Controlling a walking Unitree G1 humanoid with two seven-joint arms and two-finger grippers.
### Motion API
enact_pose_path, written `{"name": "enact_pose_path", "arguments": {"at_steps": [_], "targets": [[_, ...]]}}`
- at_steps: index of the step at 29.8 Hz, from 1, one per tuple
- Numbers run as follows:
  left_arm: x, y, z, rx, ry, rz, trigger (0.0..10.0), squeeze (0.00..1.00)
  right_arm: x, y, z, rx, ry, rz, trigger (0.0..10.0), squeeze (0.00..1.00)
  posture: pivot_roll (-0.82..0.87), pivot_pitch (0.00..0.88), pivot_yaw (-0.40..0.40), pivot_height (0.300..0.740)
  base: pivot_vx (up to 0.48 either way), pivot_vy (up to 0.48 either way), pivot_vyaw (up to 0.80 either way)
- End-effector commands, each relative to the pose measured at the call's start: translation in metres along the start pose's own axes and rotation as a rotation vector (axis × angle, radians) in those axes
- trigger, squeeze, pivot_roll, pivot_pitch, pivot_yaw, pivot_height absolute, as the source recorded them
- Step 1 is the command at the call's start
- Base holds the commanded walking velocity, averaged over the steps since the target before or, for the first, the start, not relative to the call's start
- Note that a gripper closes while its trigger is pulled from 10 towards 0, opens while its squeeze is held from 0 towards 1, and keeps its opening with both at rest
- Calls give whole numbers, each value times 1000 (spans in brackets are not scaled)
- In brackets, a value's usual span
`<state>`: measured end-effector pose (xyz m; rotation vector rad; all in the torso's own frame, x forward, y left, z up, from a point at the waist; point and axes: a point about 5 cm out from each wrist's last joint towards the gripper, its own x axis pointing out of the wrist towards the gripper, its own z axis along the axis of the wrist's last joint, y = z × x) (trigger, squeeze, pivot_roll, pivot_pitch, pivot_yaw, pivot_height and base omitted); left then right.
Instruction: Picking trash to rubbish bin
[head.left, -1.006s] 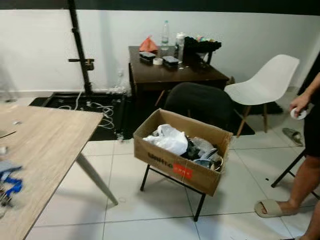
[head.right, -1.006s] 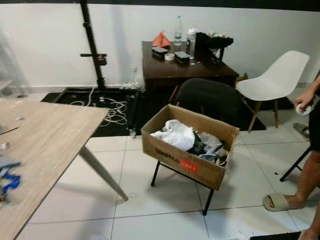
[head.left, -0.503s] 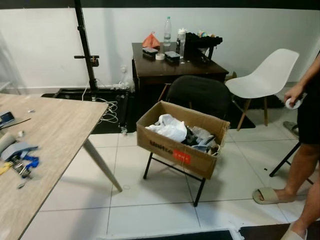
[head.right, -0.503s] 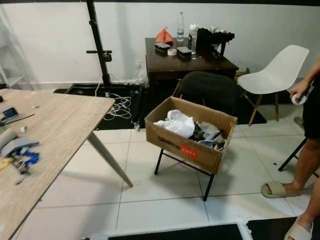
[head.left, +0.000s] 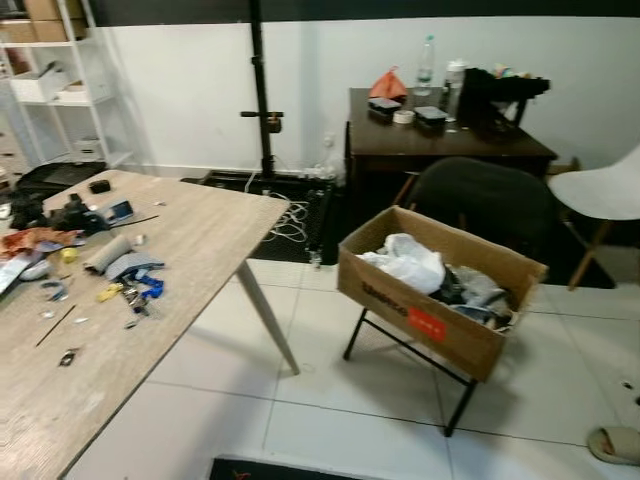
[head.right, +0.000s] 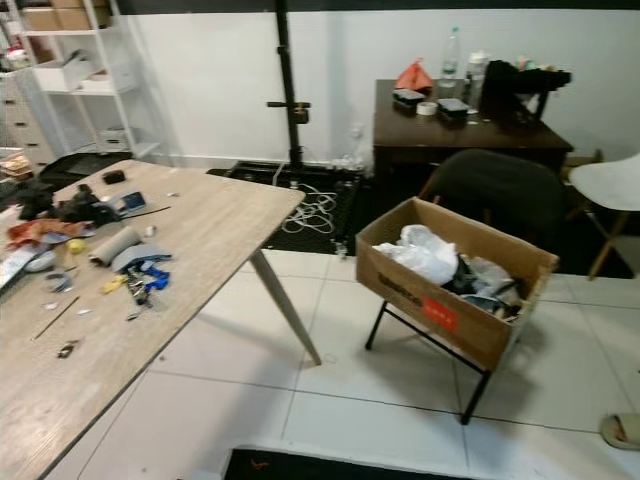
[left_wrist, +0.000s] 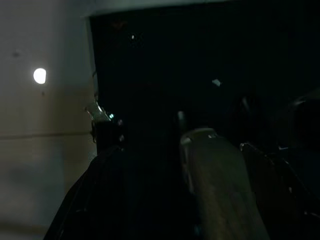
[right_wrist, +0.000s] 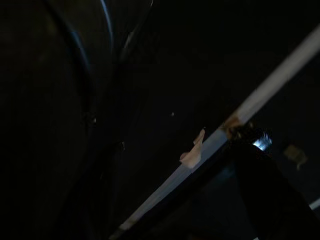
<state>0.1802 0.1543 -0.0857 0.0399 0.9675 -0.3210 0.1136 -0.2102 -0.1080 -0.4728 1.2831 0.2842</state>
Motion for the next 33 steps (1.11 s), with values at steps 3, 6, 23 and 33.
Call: {"name": "enact_pose_path", "arguments": {"at_steps": [3, 6, 23, 33], "targets": [[1, -11, 10, 152, -35, -159, 10000, 0, 1, 10, 2, -11, -4, 38, 10000, 0, -134, 57, 44, 740, 0, 0, 744], [1, -23, 16, 244, -51, -310, 10000, 0, 1, 10, 1, -15, 1, 38, 10000, 0, -132, 50, 43, 740, 0, 0, 744], [-59, -41, 182, 32, -859, -1115, 10000, 0, 0, 4, -1, -26, 10, 27, 10000, 0, -137, 7, 44, 740, 0, 0, 743], [-88, 24, 270, -234, -1257, -439, 10000, 0, 0, 4, -1, -30, 12, 27, 10000, 0, -137, 0, 48, 740, 0, 0, 744]]}}
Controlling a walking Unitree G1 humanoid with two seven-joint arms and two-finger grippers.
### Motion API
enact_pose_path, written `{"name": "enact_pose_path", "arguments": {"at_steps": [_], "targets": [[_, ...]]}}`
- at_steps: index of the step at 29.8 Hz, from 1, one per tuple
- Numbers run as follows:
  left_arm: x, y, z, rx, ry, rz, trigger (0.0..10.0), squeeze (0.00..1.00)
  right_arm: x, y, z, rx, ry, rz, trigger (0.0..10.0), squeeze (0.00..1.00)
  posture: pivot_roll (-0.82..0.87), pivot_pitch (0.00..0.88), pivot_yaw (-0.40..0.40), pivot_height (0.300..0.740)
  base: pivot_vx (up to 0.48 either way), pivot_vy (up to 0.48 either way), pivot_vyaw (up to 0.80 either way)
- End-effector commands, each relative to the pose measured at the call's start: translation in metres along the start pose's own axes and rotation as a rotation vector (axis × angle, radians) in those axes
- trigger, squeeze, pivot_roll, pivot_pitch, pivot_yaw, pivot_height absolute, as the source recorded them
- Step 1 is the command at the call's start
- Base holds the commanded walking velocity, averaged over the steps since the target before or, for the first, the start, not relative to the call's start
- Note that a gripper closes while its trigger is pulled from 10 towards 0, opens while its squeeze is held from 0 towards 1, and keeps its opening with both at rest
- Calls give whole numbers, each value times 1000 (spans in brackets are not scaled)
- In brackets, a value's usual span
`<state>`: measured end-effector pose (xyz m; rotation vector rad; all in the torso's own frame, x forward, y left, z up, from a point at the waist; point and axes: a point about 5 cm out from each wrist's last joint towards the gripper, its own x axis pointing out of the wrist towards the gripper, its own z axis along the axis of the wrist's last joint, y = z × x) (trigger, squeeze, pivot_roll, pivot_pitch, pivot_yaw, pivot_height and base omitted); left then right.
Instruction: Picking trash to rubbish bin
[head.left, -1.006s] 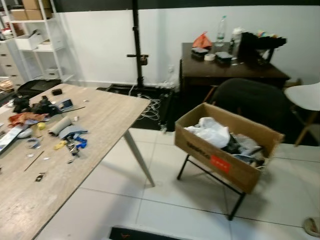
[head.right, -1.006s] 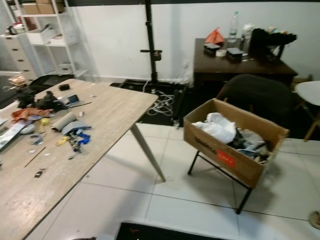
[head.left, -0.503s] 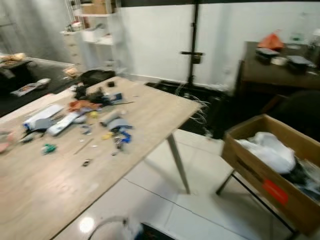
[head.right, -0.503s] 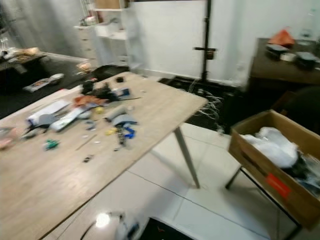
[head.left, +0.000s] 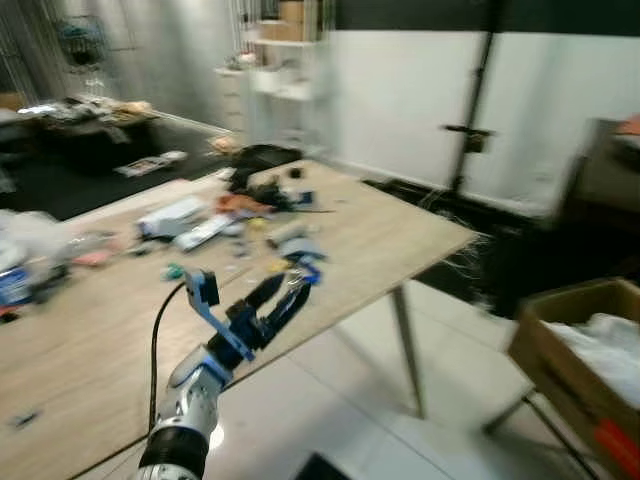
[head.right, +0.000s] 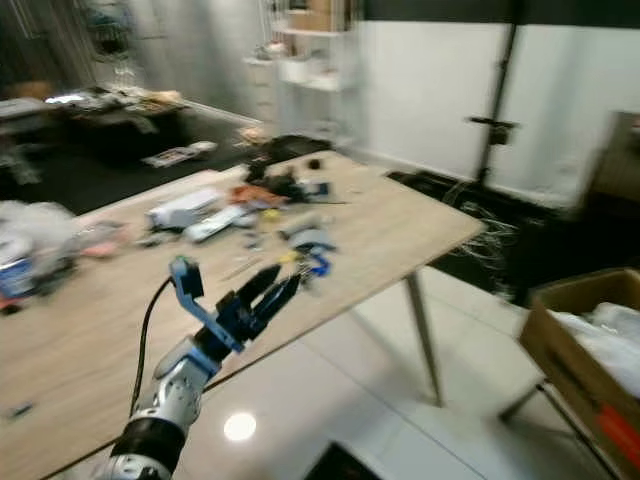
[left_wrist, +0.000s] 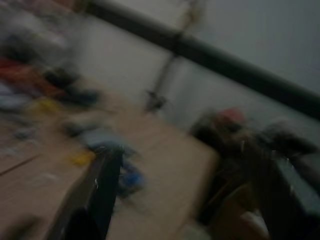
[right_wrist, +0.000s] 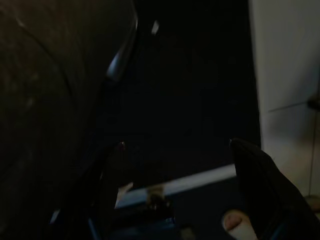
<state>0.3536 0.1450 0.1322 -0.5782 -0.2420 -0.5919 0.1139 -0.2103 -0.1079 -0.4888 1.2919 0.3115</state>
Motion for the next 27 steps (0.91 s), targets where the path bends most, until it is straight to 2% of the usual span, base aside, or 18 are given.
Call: {"name": "enact_pose_path", "arguments": {"at_steps": [1, 2, 3, 5, 8, 9, 12, 13, 14, 15, 18, 21, 24, 25, 27], "targets": [[1, 21, 23, 144, -16, 214, 10000, 0, 0, 4, -1, -5, 4, 14, 10000, 0, -136, 0, 49, 740, 0, 0, 744], [-2, 31, 32, 197, -13, 306, 10000, 0, 0, 4, 0, -5, 3, 14, 10000, 0, -136, 0, 49, 740, 0, 0, 744], [-2, 31, 32, 197, -13, 306, 10000, 0, 0, 4, 0, -5, 3, 14, 10000, 0, -136, 0, 49, 740, 0, 0, 744], [-11, 43, 48, 398, 53, 411, 10000, 0, 0, 4, 0, -3, 3, 15, 10000, 0, -136, 0, 55, 740, 0, 0, 744], [-25, 53, 62, 553, 83, 490, 10000, 0, 1, 5, 0, 0, 3, 19, 10000, 0, -132, 6, 59, 740, 0, 0, 744], [-25, 53, 62, 553, 83, 490, 10000, 0, 1, 5, 0, 0, 3, 19, 10000, 0, -132, 6, 59, 740, 0, 0, 744], [-39, 62, 68, 640, 103, 549, 10000, 0, 1, 7, -1, -2, 5, 26, 10000, 0, -123, 12, 58, 740, 0, 0, 744], [-39, 62, 68, 640, 103, 549, 10000, 0, 1, 7, -1, -2, 5, 26, 10000, 0, -123, 12, 58, 740, 0, 0, 744], [-46, 66, 66, 714, 142, 566, 10000, 0, 1, 8, -1, -6, 6, 31, 10000, 0, -113, 19, 55, 740, 0, 0, 744], [-46, 66, 66, 714, 142, 566, 10000, 0, 1, 8, -1, -6, 6, 31, 10000, 0, -113, 19, 55, 740, 0, 0, 744], [-55, 70, 59, 794, 202, 582, 10000, 0, 1, 9, 0, -12, 5, 29, 10000, 0, -107, 26, 54, 740, 0, 0, 746], [-60, 72, 54, 802, 227, 596, 10000, 0, 1, 9, 1, -21, -1, 20, 10000, 0, -103, 35, 54, 740, 0, 0, 688], [-66, 73, 45, 747, 248, 609, 10000, 0, 1, 9, 4, -13, -13, -8, 10000, 0, -101, 45, 54, 740, 0, 0, 0], [-66, 70, 37, 700, 264, 575, 10000, 0, 1, 9, 4, -10, -13, -7, 10000, 0, -103, 56, 53, 740, 0, 0, 0], [-65, 68, 30, 674, 278, 545, 10000, 0, 1, 9, 3, -8, -12, -5, 10000, 0, -103, 56, 53, 740, 0, 0, 0]]}}
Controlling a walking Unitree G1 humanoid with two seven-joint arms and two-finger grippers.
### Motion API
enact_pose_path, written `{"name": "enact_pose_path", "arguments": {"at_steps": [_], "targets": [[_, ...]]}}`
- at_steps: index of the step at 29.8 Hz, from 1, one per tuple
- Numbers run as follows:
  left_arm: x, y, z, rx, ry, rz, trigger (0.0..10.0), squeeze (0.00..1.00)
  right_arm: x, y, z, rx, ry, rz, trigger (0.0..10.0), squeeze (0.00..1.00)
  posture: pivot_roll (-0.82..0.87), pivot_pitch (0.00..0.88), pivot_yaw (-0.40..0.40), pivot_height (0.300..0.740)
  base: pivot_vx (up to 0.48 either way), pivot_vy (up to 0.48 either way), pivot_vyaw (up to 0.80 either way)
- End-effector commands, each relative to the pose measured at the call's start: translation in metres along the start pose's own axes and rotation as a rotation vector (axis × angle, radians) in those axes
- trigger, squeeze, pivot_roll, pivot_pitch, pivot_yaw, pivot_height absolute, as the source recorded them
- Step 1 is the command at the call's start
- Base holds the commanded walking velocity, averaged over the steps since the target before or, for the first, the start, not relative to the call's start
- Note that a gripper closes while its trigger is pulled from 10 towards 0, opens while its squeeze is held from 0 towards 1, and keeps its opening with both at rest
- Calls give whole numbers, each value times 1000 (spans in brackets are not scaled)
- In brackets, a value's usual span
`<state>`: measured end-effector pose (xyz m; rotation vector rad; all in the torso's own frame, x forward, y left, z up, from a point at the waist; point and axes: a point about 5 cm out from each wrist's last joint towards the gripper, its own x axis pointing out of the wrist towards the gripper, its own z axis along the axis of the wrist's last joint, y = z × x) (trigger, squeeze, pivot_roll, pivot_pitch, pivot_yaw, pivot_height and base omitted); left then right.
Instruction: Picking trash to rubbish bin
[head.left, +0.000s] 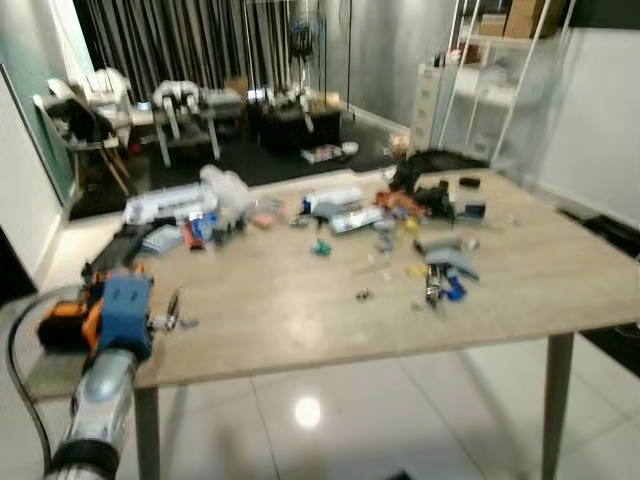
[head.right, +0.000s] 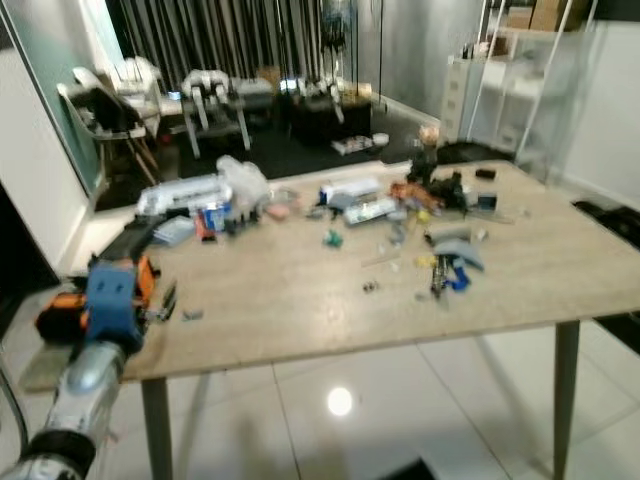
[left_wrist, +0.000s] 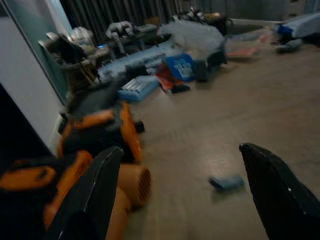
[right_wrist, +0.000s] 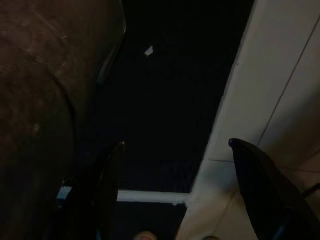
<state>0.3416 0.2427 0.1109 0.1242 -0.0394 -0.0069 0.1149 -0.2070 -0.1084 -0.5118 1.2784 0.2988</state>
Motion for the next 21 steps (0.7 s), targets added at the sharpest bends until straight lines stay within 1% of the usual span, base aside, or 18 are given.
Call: {"name": "enact_pose_path", "arguments": {"at_steps": [1, 2, 3, 4, 6, 8, 9, 13, 14, 15, 17, 18, 19, 20, 21], "targets": [[-3, -6, -8, -21, 32, -31, 10000, 0, 0, 7, 1, 3, -6, 19, 10000, 0, -103, 56, 53, 740, 0, 0, 0], [-3, -20, -13, -60, 42, -107, 10000, 0, 0, 7, -1, 1, 0, 21, 10000, 0, -108, 75, 52, 740, 0, 0, 0], [-3, -20, -13, -60, 42, -107, 10000, 0, 0, 7, -1, 1, 0, 21, 10000, 0, -108, 75, 52, 740, 0, 0, 0], [-3, -27, -14, -72, 42, -134, 10000, 0, 0, 7, -4, 2, 5, 21, 10000, 0, -109, 84, 52, 740, 0, 0, 0], [-1, -35, -15, -89, 47, -156, 10000, 0, 0, 8, -8, 6, 14, 22, 10000, 0, -114, 96, 51, 740, 0, 0, 0], [0, -39, -16, -104, 55, -152, 10000, 0, 0, 8, -12, 11, 21, 24, 10000, 0, -119, 110, 50, 740, 0, 0, 0], [2, -41, -16, -113, 66, -134, 10000, 0, 0, 9, -15, 16, 25, 26, 10000, 0, -125, 120, 52, 740, 0, -480, 0], [5, -43, -16, -129, 76, -105, 10000, 0, -1, 10, -18, 23, 31, 29, 10000, 0, -132, 128, 52, 740, 0, -480, 0], [7, -43, -15, -151, 78, -81, 10000, 0, -1, 11, -20, 28, 34, 29, 10000, 0, -141, 134, 53, 740, 0, -480, 0], [7, -43, -15, -151, 78, -81, 10000, 0, -1, 11, -20, 28, 34, 29, 10000, 0, -141, 134, 53, 740, 0, -480, 0], [12, -42, -9, -232, 58, -36, 10000, 0, -1, 11, -23, 41, 38, 27, 10000, 0, -151, 147, 55, 740, 0, 0, 0], [15, -42, -3, -252, 31, -27, 10000, 0, -1, 11, -24, 48, 40, 25, 10000, 0, -158, 153, 54, 740, 0, 0, 0], [15, -42, -3, -252, 31, -27, 10000, 0, -1, 11, -24, 48, 40, 25, 10000, 0, -158, 153, 54, 740, 0, 0, 0], [17, -41, 2, -259, 1, -25, 10000, 0, -1, 11, -25, 52, 40, 24, 10000, 0, -163, 165, 52, 740, 0, 0, 0], [17, -41, 2, -259, 1, -25, 10000, 0, -1, 11, -25, 52, 40, 24, 10000, 0, -163, 165, 52, 740, 0, 0, 0]]}}
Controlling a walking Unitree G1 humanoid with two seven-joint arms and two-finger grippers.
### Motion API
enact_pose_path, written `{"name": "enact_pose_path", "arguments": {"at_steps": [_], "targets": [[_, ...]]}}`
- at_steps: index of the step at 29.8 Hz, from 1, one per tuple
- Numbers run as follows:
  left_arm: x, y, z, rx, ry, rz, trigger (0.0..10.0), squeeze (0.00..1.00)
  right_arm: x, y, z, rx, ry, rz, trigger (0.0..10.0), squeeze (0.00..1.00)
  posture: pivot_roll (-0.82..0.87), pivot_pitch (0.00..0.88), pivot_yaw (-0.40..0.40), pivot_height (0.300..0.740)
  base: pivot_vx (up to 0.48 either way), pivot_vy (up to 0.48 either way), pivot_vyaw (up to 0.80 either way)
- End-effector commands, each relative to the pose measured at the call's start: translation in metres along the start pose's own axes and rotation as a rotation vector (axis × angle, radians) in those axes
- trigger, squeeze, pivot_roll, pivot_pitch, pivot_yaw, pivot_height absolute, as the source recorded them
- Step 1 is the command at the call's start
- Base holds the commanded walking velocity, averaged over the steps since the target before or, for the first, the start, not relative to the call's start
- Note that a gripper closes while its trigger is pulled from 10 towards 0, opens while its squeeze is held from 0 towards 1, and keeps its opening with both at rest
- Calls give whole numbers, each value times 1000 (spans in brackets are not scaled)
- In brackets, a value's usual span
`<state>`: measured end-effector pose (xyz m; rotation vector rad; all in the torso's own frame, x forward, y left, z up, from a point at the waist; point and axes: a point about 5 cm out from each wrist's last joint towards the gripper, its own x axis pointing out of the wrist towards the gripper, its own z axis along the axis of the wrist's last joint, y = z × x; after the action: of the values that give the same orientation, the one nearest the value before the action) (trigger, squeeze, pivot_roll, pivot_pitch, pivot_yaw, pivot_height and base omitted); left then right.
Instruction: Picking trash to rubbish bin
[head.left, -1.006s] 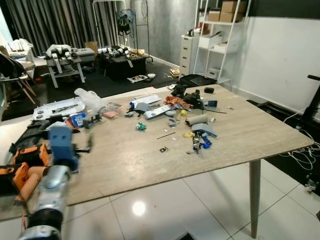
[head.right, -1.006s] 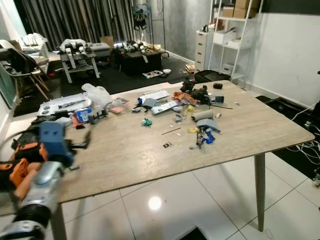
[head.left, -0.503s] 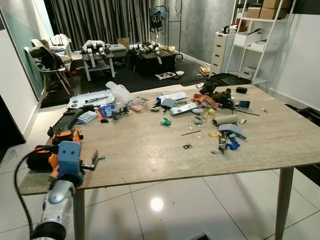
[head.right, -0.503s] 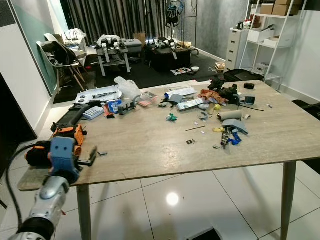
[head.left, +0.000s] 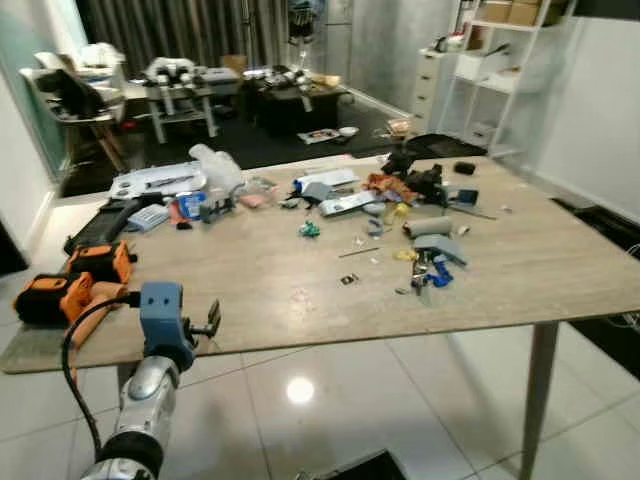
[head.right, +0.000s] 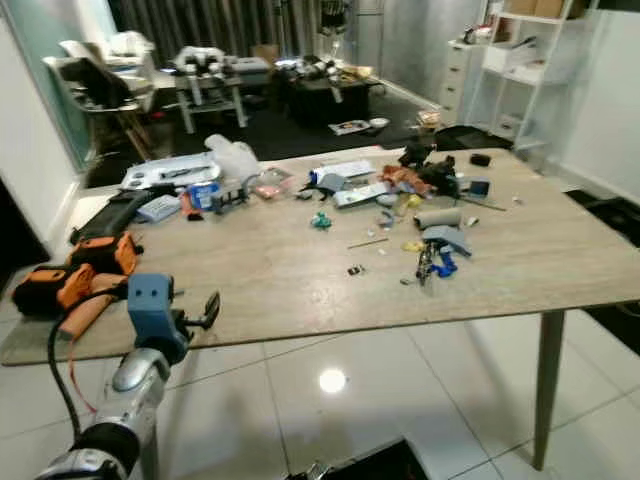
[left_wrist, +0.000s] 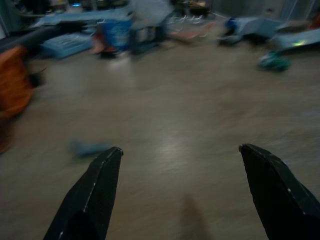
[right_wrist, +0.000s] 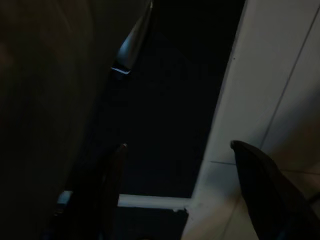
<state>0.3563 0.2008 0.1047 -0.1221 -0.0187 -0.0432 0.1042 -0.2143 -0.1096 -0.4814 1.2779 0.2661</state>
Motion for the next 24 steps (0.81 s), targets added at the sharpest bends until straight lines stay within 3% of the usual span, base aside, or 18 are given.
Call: {"name": "enact_pose_path", "arguments": {"at_steps": [1, 3, 8, 13, 24], "targets": [[4, 1, 11, -6, -49, 15, 10000, 0, 0, 10, -14, 15, 43, 31, 10000, 0, -163, 175, 48, 740, 0, 0, 0], [4, 1, 11, -6, -49, 15, 10000, 0, 0, 10, -14, 15, 43, 31, 10000, 0, -163, 175, 48, 740, 0, 0, 0], [8, 14, 35, 70, -153, 107, 10000, 0, -1, 9, -18, 22, 45, 33, 10000, 0, -179, 212, 36, 740, 0, 0, 0], [8, 18, 41, 129, -169, 130, 10000, 0, -2, 9, -23, 24, 49, 36, 10000, 0, -192, 236, 31, 740, 0, 0, 0], [8, 54, 68, 227, -205, 268, 10000, 0, -4, 8, -37, 54, 60, 35, 10000, 0, -248, 273, 20, 740, 0, 0, 0]]}}
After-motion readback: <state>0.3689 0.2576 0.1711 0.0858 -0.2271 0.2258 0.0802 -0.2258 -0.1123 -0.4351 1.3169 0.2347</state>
